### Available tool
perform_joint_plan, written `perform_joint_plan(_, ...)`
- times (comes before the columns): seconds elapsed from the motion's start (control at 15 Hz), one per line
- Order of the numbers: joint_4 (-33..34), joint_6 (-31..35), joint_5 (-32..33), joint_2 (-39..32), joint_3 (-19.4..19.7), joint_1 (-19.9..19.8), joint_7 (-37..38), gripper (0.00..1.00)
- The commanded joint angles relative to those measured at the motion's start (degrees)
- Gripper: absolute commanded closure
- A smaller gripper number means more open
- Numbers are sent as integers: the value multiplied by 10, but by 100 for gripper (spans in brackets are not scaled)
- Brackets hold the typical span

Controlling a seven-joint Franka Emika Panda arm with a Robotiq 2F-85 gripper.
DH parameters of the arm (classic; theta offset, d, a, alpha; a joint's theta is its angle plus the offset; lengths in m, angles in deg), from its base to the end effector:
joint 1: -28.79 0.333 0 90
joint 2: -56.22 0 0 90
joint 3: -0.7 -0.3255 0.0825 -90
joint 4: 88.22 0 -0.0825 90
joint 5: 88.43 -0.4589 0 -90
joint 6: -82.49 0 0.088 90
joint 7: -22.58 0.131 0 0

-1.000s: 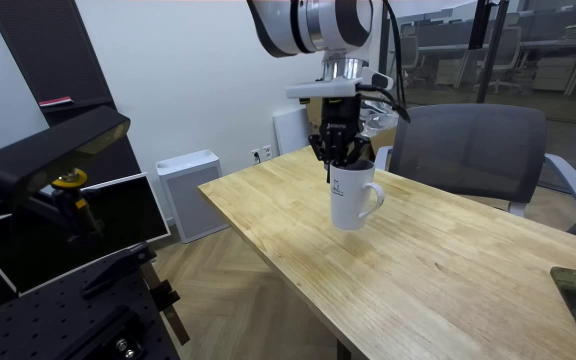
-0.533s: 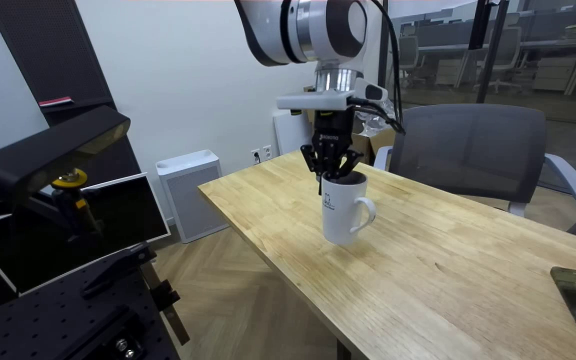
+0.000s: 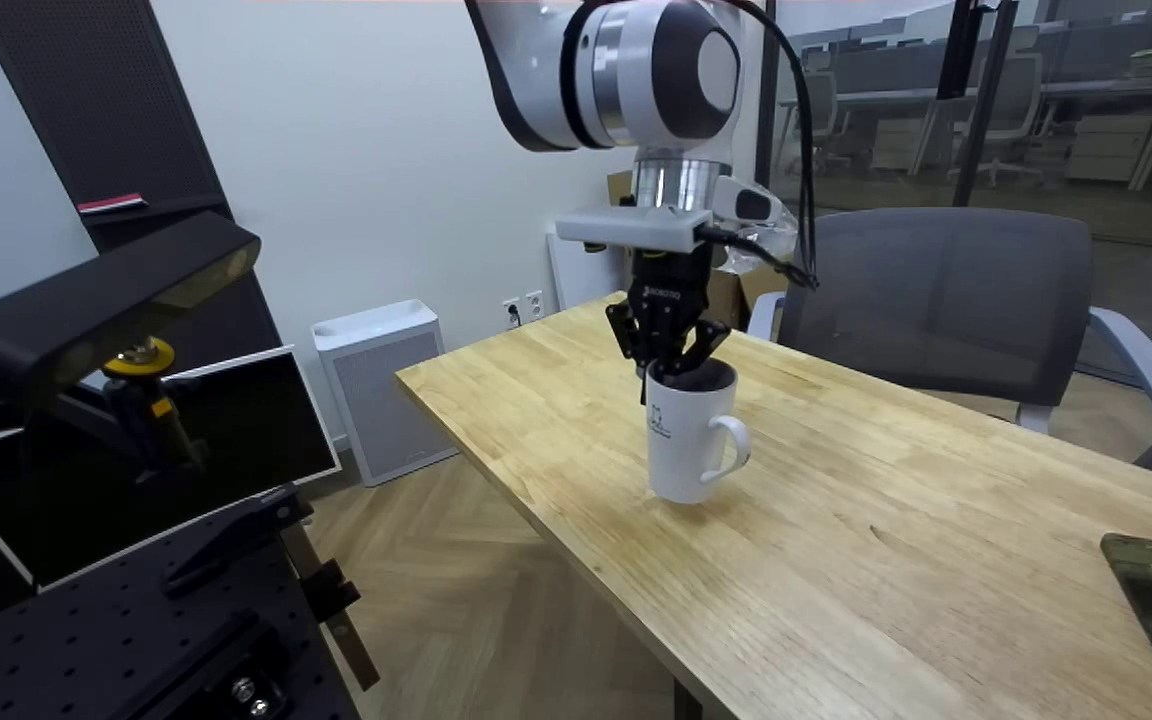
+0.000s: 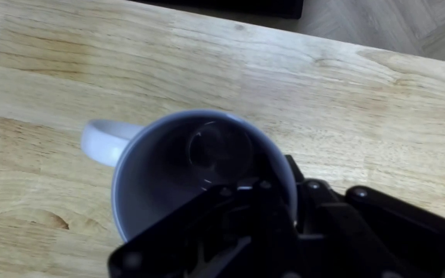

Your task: Move the mug backwards

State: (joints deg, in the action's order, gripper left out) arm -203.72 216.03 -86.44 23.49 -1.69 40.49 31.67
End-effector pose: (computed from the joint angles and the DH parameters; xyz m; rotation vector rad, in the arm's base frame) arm 0.5907 0.1491 0.0668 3.0627 0.1697 -0.3866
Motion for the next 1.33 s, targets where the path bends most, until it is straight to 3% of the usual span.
perform_joint_plan(0.0, -10, 22, 6, 9, 4, -5, 14, 98)
perform_joint_plan(1.27, -12, 72, 18, -24, 27, 8, 36, 98)
